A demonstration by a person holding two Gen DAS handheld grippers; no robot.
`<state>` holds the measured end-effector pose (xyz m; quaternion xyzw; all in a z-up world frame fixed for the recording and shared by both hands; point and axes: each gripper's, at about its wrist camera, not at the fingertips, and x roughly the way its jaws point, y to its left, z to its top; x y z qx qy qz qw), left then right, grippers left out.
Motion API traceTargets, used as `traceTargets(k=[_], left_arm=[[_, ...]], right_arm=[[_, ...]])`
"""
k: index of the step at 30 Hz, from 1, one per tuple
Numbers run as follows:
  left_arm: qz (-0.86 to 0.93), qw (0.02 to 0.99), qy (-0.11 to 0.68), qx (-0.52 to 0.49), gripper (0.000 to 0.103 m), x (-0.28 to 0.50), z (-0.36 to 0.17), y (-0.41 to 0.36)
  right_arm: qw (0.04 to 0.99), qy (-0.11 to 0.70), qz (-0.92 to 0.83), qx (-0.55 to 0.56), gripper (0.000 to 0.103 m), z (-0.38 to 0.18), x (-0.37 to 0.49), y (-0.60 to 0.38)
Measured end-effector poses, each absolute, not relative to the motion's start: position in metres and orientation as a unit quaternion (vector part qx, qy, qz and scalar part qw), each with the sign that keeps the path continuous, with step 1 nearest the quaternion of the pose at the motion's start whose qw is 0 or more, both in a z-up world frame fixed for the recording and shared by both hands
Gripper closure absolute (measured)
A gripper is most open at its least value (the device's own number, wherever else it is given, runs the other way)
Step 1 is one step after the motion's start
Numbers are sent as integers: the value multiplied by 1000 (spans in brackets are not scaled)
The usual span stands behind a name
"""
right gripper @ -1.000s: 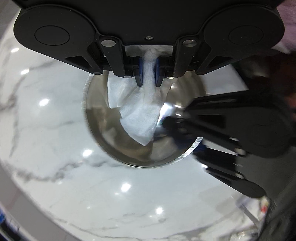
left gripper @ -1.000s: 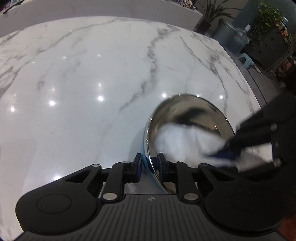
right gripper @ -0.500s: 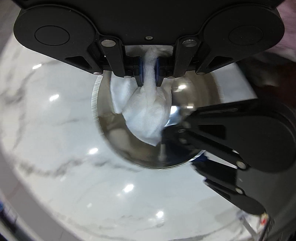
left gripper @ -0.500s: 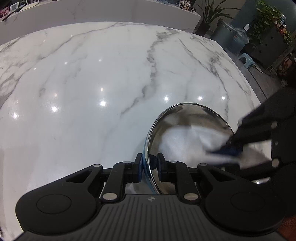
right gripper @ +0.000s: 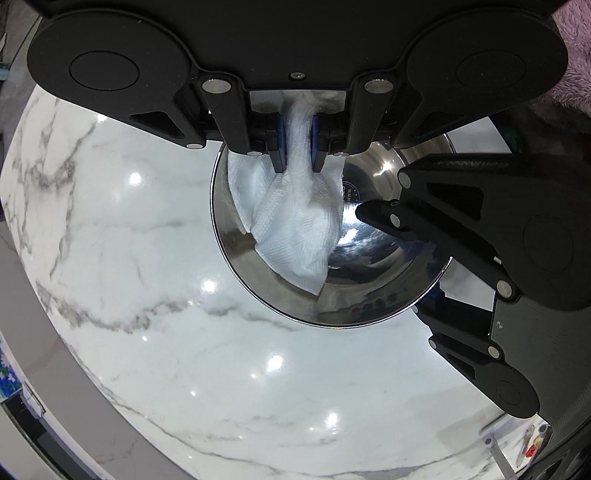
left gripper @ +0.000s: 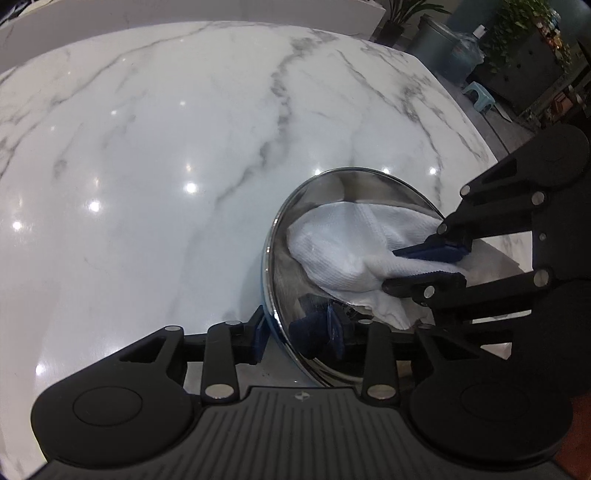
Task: Clean bowl
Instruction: 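Continue rubbing the cloth inside the bowl with the right tool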
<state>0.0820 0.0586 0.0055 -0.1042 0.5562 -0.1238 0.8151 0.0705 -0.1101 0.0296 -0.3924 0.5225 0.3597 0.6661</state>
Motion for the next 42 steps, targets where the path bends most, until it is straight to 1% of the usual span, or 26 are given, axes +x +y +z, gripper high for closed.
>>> traceTargets(k=[3, 7, 9, 13, 19, 24, 25, 28, 29, 30, 31, 36, 39, 42], left_arm=[[-118, 819, 551, -109, 77, 82, 6, 61], [-100, 829, 539, -116, 85, 83, 9, 66], [-92, 833, 533, -116, 85, 84, 11, 67], [-92, 836, 529, -111, 87, 85, 12, 65], [-94, 839, 527, -100, 87, 85, 12, 64], [-97, 838, 528, -99, 87, 86, 11, 62], [-97, 838, 528, -98, 87, 86, 11, 62], [-96, 837, 530, -102, 86, 86, 11, 63], [-96, 835, 532, -104, 85, 87, 10, 63], [-96, 834, 534, -104, 80, 86, 9, 63], [-96, 832, 537, -103, 78, 86, 9, 62], [-113, 823, 548, -99, 75, 83, 6, 58], [-116, 821, 550, -99, 75, 83, 6, 58], [-113, 823, 547, -102, 78, 83, 6, 59]], right_arm=[[663, 533, 361, -381, 92, 31, 85, -116], [649, 578, 384, -313, 92, 29, 82, -117], [642, 603, 396, -261, 91, 31, 87, -120], [632, 624, 403, -222, 91, 30, 92, -124], [635, 607, 395, -270, 92, 30, 88, -119], [673, 521, 356, -387, 92, 35, 74, -112], [675, 514, 353, -394, 92, 35, 73, -111], [676, 515, 353, -391, 92, 36, 74, -112], [676, 517, 353, -389, 92, 37, 74, -112], [676, 518, 354, -387, 92, 37, 75, -113], [676, 519, 354, -385, 92, 38, 76, -113], [676, 524, 356, -376, 92, 40, 78, -116], [676, 525, 357, -374, 92, 41, 78, -117], [675, 527, 357, -374, 92, 43, 78, -117]])
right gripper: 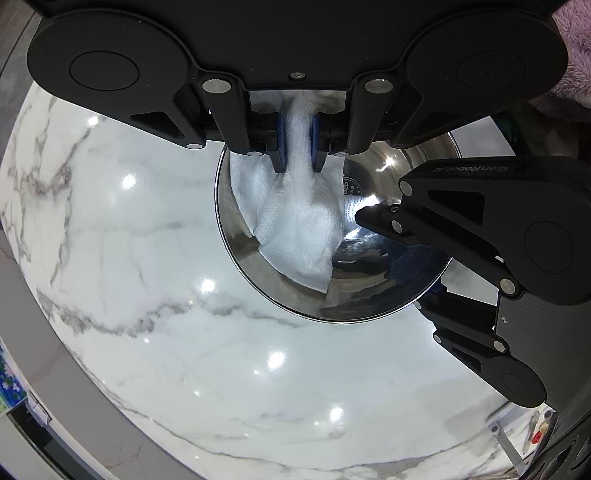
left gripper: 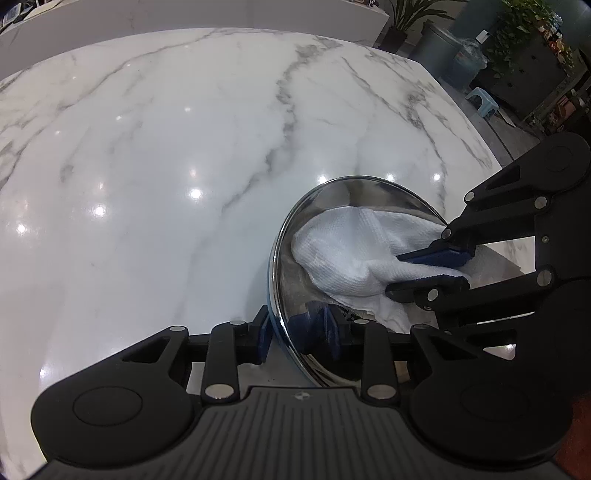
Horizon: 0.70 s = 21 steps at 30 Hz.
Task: Clean bowl
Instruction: 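Continue rubbing the cloth inside the bowl with the right tool, then lift the cloth out of the bowl with the right tool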
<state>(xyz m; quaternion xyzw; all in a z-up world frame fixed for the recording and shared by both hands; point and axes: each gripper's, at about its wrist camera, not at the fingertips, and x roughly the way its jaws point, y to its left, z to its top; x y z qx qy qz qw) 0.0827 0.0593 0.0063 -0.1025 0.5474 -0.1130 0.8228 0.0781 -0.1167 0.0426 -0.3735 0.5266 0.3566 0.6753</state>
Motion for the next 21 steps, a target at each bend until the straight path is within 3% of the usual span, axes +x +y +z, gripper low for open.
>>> traceTargets(k=[5, 12, 21], left_arm=[[-96, 832, 535, -114, 86, 84, 9, 63], [-85, 840, 525, -108, 88, 86, 11, 61], [-87, 841, 524, -103, 88, 86, 11, 62]], right_arm=[[663, 553, 366, -347, 91, 42, 78, -117], [636, 636, 399, -179, 91, 42, 95, -130], [648, 599, 386, -268, 93, 22, 105, -131]])
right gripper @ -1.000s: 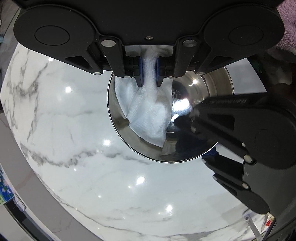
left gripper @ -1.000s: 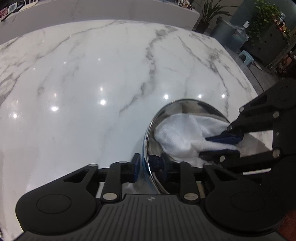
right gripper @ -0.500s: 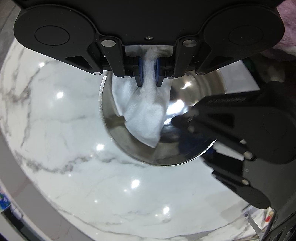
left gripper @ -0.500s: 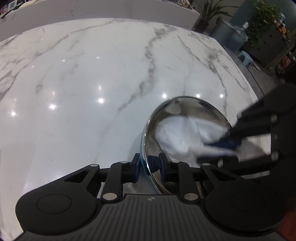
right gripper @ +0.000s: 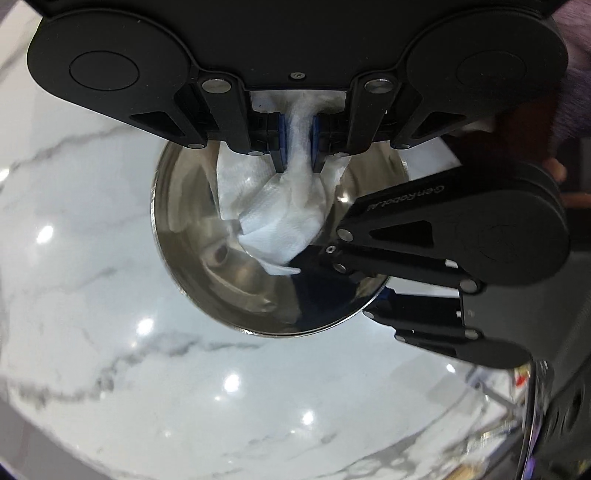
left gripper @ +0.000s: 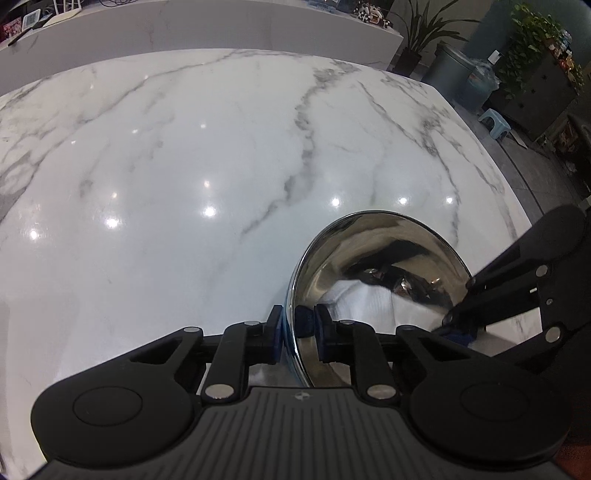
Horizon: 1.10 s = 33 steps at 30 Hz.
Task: Clean bowl
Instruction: 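Lift the cloth out of the bowl with the right tool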
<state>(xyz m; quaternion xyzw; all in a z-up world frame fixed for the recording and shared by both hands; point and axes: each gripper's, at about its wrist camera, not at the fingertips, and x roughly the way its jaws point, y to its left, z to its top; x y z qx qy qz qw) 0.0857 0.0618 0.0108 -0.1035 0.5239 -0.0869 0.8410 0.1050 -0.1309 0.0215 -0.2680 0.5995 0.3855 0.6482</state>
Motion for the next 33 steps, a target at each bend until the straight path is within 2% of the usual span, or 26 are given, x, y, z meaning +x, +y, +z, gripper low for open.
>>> traceTargets(k=[11, 17, 23, 28, 33], left_arm=[[-72, 847, 515, -111, 87, 87, 10, 61], [-56, 853, 507, -109, 87, 89, 11, 56], [-42, 860, 497, -113, 87, 86, 11, 54], [-36, 864, 489, -116, 87, 83, 12, 53], [-37, 864, 484, -135, 79, 81, 12, 53]], right_arm=[[717, 499, 341, -348, 93, 29, 100, -136], [748, 486, 352, -285, 93, 52, 107, -169], [777, 499, 368, -107, 92, 74, 122, -224], [774, 510, 365, 82, 92, 62, 125, -241], [736, 507, 358, 272, 92, 37, 125, -294]])
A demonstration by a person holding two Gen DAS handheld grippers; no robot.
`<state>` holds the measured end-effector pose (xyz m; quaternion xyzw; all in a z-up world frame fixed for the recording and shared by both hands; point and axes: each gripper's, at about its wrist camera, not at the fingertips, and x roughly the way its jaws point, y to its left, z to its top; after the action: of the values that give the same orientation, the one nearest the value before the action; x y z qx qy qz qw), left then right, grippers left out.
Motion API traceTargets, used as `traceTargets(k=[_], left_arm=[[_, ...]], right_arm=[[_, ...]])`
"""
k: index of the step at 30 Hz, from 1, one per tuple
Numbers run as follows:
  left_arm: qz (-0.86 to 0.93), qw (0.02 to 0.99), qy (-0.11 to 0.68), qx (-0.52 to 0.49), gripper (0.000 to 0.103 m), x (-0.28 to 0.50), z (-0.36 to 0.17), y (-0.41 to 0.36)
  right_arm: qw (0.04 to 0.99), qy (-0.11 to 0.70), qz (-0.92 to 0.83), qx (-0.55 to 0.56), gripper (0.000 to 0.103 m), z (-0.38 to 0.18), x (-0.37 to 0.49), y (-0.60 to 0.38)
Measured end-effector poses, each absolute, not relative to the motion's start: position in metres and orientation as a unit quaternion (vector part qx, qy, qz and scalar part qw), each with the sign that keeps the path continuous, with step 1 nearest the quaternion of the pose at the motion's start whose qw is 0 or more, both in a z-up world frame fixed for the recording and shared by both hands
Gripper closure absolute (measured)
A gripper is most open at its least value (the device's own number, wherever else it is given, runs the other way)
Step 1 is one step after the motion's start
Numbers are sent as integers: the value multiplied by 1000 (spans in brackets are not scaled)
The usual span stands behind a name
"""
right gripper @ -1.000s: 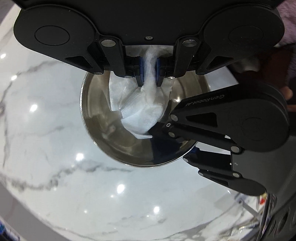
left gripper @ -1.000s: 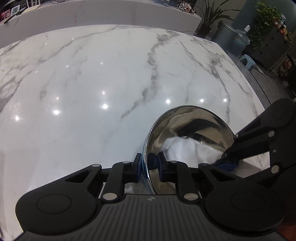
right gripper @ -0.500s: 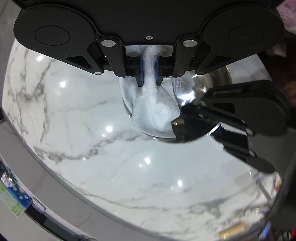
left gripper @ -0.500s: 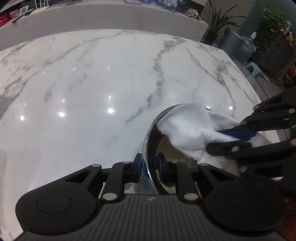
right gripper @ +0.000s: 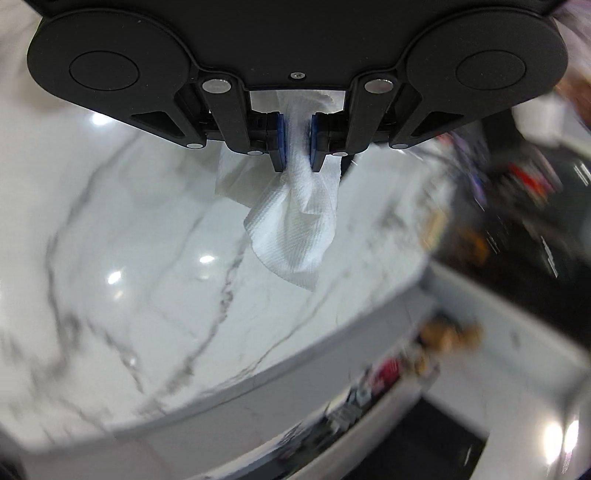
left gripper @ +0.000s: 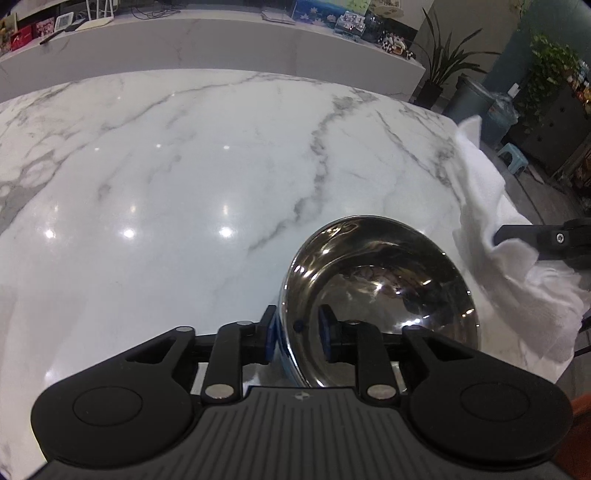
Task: Clean bowl
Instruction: 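Lift the cloth out of the bowl with the right tool, then rub the white cloth along the bowl's blue outer wall with the right tool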
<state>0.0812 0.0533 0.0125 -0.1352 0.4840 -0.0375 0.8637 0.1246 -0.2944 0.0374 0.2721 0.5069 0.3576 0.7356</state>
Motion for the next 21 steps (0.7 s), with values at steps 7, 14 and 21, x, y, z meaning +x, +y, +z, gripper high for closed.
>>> traceTargets(k=[7, 14, 21], left_arm=[[-17, 852, 493, -174, 74, 81, 12, 56], [14, 840, 505, -199, 75, 75, 16, 58], [42, 831, 522, -185, 82, 70, 19, 50]], right_arm=[[702, 500, 343, 374, 91, 0, 124, -319], [675, 498, 332, 431, 91, -33, 133, -319], [665, 508, 315, 447, 91, -47, 137, -319]])
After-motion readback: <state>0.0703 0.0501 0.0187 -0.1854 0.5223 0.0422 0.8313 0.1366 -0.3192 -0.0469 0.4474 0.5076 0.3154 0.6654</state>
